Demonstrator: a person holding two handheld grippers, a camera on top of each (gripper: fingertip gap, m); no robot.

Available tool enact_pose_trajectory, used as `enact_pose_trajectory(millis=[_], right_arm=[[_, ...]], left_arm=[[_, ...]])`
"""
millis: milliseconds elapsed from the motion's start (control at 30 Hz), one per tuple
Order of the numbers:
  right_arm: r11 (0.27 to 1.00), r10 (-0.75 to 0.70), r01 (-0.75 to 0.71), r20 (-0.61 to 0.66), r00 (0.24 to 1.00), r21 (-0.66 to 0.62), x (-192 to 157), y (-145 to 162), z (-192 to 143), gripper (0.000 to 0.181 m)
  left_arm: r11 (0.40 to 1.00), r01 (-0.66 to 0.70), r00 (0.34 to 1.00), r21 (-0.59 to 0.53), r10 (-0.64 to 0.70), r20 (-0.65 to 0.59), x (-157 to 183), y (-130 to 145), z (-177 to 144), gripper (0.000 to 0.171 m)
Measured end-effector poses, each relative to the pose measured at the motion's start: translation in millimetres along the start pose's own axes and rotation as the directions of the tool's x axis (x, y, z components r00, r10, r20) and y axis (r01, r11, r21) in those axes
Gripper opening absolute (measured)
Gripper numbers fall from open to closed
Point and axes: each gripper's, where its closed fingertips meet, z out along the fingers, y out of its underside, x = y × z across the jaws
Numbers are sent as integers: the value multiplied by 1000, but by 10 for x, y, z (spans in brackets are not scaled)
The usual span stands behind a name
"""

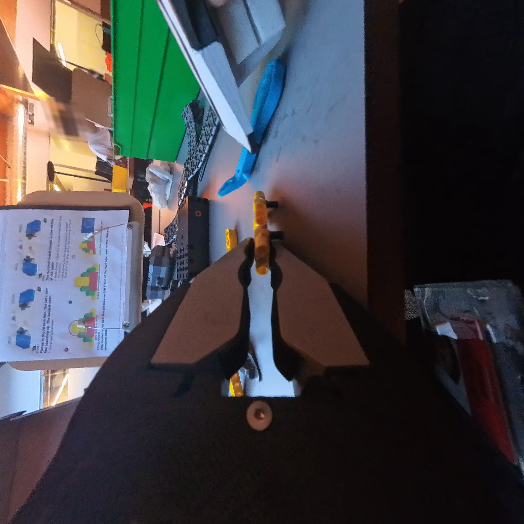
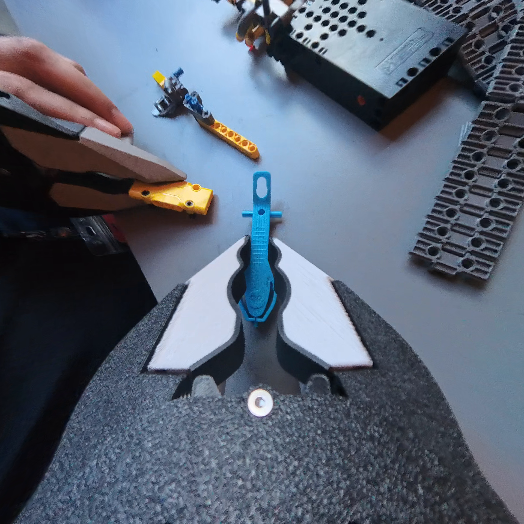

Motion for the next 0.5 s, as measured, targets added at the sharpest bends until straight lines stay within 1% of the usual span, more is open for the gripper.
enact_pose_trajectory(millis=[67, 133, 200, 233, 300, 367, 467, 500], right_arm=[[999, -44, 44, -28, 999, -11, 10, 0, -4, 9], [993, -122, 121, -67, 990, -10, 16, -28, -71, 17], [963, -265, 268, -85, 960, 24, -94, -112, -182, 20], [931, -358, 363, -88, 930, 44, -199, -149, -228, 22], [842, -528, 537, -128, 839, 47, -367, -184, -252, 21], [751, -649, 660, -173, 741, 13, -477, -184, -176, 21], [610, -772, 791, -265, 578, -52, -529, -223, -48, 25], [568, -796, 821, -294, 530, -59, -546, -251, -31, 23]], left_arm=[[1000, -5, 1000, 24, 5, -1, -3, -5, 5, 7], [1000, -1, 1000, 29, 1, 6, -24, 20, 21, 6], [1000, -2, 1000, 29, 2, 22, -57, 65, 43, 6], [999, -7, 999, 34, 6, 31, -74, 82, 48, 6], [997, -13, 999, 77, 10, 37, -85, 62, 40, 6], [991, 8, 1000, 135, -12, 28, -82, 16, 19, 6], [976, 42, 999, 216, -47, 19, -129, -51, -54, 7], [967, 58, 998, 250, -60, 1, -128, -81, -91, 7]])
